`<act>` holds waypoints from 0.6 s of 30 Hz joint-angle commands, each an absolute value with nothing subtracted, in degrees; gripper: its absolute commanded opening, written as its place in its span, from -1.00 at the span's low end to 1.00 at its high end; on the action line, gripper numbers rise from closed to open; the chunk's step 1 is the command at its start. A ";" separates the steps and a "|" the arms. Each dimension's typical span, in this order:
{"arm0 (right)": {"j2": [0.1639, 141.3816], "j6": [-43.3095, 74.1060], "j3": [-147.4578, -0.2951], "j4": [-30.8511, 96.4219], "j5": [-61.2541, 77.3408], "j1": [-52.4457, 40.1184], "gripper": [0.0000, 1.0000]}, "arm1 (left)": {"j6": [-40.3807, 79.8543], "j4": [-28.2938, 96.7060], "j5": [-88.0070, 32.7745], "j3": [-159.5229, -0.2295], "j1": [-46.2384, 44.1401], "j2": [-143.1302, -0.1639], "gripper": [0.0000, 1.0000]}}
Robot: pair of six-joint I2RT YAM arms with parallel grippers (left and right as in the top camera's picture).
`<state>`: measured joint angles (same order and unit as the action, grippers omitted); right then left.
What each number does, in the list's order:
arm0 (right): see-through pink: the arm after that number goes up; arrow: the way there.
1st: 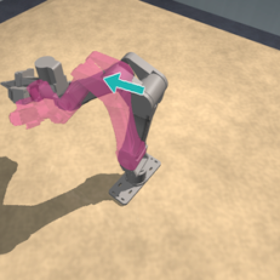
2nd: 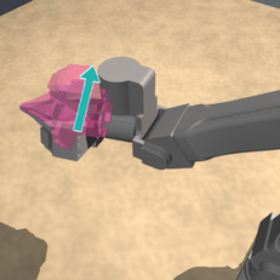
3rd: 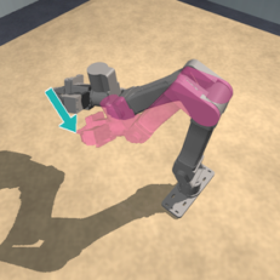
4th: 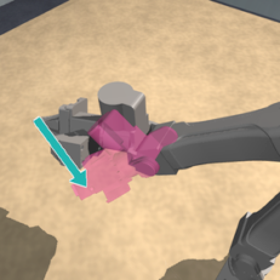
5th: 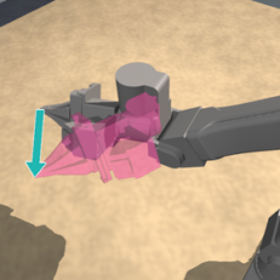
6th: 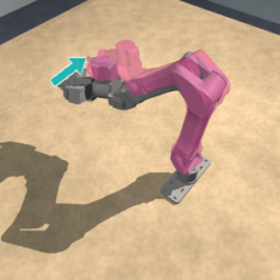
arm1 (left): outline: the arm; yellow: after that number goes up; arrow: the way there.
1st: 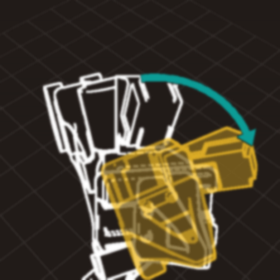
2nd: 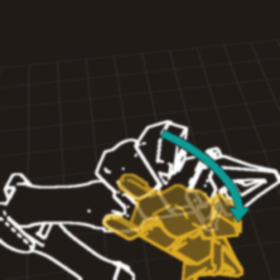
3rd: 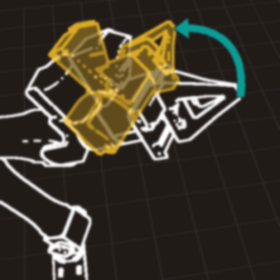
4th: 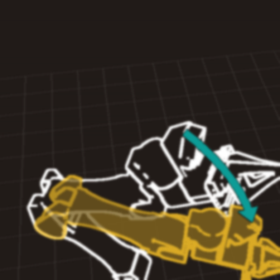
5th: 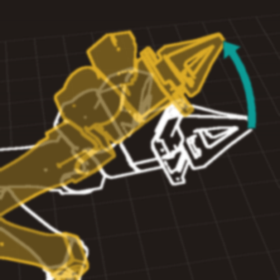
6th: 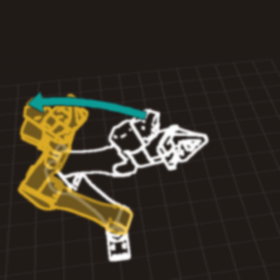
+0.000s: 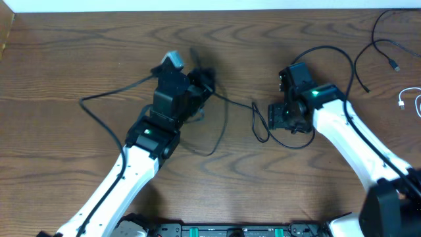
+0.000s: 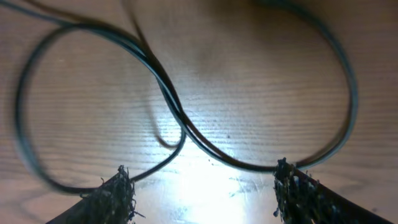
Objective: Untangle cables
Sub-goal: 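Grasp the remaining black cable with the right gripper beside the left gripper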
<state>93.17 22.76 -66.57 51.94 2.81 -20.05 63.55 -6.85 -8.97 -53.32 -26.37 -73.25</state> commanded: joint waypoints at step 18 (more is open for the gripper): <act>98.15 23.33 -66.63 52.99 9.32 -17.26 0.85 | 60.99 -14.00 -28.27 -54.39 -26.44 -84.03 0.69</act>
<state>98.08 23.05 -66.52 52.75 7.86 -18.04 64.07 -14.70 -30.37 -53.60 -26.46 -83.59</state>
